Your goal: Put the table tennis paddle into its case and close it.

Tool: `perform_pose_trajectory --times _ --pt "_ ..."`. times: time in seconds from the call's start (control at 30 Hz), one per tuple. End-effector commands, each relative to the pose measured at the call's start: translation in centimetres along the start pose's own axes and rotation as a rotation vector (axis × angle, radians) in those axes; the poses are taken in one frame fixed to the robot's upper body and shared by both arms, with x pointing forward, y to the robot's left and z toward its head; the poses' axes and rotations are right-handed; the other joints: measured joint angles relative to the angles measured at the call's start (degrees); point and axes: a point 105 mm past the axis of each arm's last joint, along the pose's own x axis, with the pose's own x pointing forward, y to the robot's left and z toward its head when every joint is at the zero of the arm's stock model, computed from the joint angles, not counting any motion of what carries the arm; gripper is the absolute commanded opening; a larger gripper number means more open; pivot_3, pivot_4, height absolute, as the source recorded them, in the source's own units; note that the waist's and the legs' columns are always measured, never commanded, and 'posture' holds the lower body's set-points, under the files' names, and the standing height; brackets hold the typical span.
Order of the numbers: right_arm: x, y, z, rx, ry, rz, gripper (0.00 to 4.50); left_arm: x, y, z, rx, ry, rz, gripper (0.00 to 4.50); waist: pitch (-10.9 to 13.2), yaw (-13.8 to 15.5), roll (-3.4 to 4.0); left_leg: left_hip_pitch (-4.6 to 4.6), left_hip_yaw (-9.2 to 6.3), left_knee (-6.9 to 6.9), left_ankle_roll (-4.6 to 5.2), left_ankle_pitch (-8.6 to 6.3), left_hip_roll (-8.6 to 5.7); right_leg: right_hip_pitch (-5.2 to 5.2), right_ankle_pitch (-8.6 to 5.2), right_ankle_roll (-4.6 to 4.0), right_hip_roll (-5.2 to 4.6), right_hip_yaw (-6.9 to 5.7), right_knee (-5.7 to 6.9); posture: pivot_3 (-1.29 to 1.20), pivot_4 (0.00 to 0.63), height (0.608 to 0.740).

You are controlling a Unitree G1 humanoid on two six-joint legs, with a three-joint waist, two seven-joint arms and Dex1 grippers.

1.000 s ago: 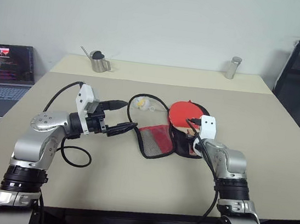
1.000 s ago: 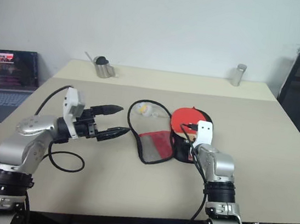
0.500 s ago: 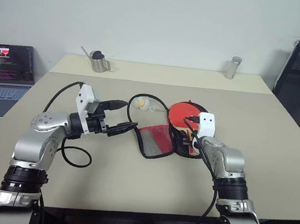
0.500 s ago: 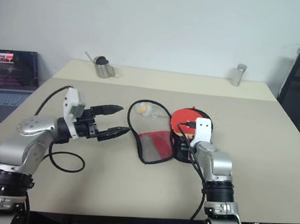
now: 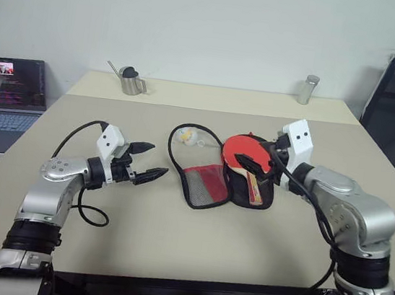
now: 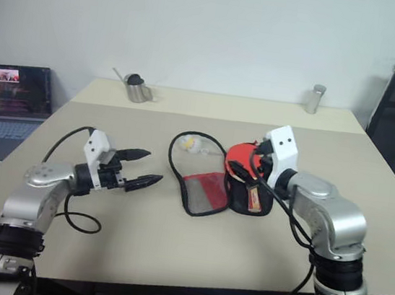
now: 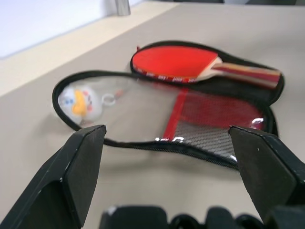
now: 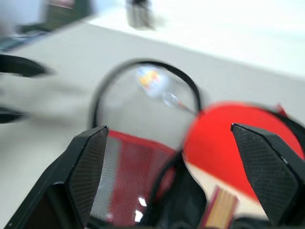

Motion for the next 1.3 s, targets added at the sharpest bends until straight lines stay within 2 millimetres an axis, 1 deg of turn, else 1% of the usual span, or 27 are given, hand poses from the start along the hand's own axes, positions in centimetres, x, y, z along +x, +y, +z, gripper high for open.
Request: perform_pose_trajectory --times 0.03,0.13,0.23,0.37,0.47,0.53,0.6,0.77,0.9,0.97,1.03,1.17,1.3 --pt "-2.5 0.4 2.7 -0.046 -0.084 0.132 4.49 0.4 1.1 0.7 0.064 -0.001 0.024 4.5 0.01 0.01 -0.03 0.0 0.0 0.0 0.0 0.0 0.0 0.01 0.0 0.0 0.0 -0.01 0.0 0.0 0.15 0.74" --pt "-4.3 1.3 3.4 -0.094 -0.06 0.249 4.49 1.5 1.7 -0.2 0.072 0.04 0.046 4.5 0.03 0.1 -0.05 0.0 0.02 -0.01 0.0 0.0 -0.02 0.01 0.0 0.0 -0.01 0.01 -0.02 0.0 0.15 0.74" --pt "-5.1 1.6 3.3 -0.121 -0.03 0.283 4.49 2.3 2.2 -1.0 0.073 0.076 0.067 4.5 0.05 0.19 -0.1 0.0 0.03 -0.02 0.05 -0.03 -0.02 0.02 0.0 0.0 -0.01 0.0 -0.07 0.0 0.15 0.74" --pt "-5.6 1.8 3.2 -0.143 -0.014 0.298 4.49 3.0 3.3 -2.6 0.058 0.165 0.108 4.5 0.14 0.04 -0.26 0.01 0.04 -0.01 0.05 -0.03 -0.01 0.02 0.0 0.0 -0.01 -0.01 -0.04 0.0 0.15 0.74" --pt "-5.8 1.8 3.1 -0.152 -0.011 0.291 4.49 3.0 3.7 -4.0 0.058 0.253 0.102 4.5 0.14 0.02 -0.26 0.01 0.06 -0.01 0.05 -0.03 -0.01 0.01 0.0 0.0 -0.01 0.0 -0.05 0.0 0.15 0.74" --pt "-5.8 1.9 3.1 -0.154 -0.011 0.287 4.49 3.2 3.9 -4.4 0.056 0.277 0.102 4.5 0.15 0.02 -0.27 0.0 0.06 -0.01 0.05 -0.04 -0.02 0.01 0.0 0.01 -0.01 0.0 -0.05 0.0 0.15 0.74" --pt "-5.8 1.8 3.1 -0.156 -0.012 0.279 4.49 3.8 4.1 -4.6 0.047 0.285 0.118 4.5 0.16 0.09 -0.28 0.0 0.06 -0.01 0.05 -0.04 -0.02 0.01 0.0 0.01 -0.02 -0.01 -0.05 0.0 0.15 0.74" --pt "-5.8 1.7 3.1 -0.162 -0.012 0.268 4.49 6.2 3.5 -4.6 0.027 0.282 0.103 4.5 0.17 0.4 -0.32 -0.03 0.03 0.01 0.05 -0.04 -0.05 0.02 0.01 0.01 -0.03 -0.04 -0.04 0.0 0.15 0.74" --pt "-5.9 1.4 3.1 -0.17 -0.006 0.257 4.49 8.7 2.0 -4.7 -0.011 0.27 0.072 4.5 0.18 0.44 -0.34 -0.05 0.05 0.01 0.05 -0.04 -0.08 0.02 0.01 0.01 -0.05 -0.03 -0.05 0.0 0.15 0.74" --pt "-6.1 1.3 3.1 -0.176 0.001 0.25 4.49 9.9 1.2 -4.4 -0.008 0.263 0.045 4.5 0.19 0.49 -0.37 -0.05 0.04 0.03 0.05 -0.04 -0.09 0.02 0.01 0.01 -0.06 -0.04 -0.04 0.0 0.15 0.74" --pt "-6.4 1.1 3.1 -0.185 0.008 0.241 4.49 11.1 0.5 -3.3 0.004 0.234 0.013 4.5 0.21 0.54 -0.39 -0.05 0.04 0.05 0.05 -0.03 -0.09 0.03 0.01 0.01 -0.06 -0.04 -0.02 0.0 0.15 0.74" --pt "-7.1 0.5 3.4 -0.204 0.018 0.206 4.49 13.0 -0.1 -0.3 0.041 0.155 -0.034 4.5 0.29 0.68 -0.53 -0.05 0.04 0.08 0.05 -0.04 -0.08 0.02 0.01 0.01 -0.05 -0.05 0.0 0.0 0.15 0.74" --pt "-8.3 -0.1 3.5 -0.212 0.028 0.154 4.49 14.9 -1.3 3.6 0.067 0.045 -0.106 4.5 0.3 0.88 -0.54 -0.06 0.05 0.09 0.05 -0.04 -0.09 0.02 0.01 0.01 -0.05 -0.04 -0.01 0.0 0.15 0.74"
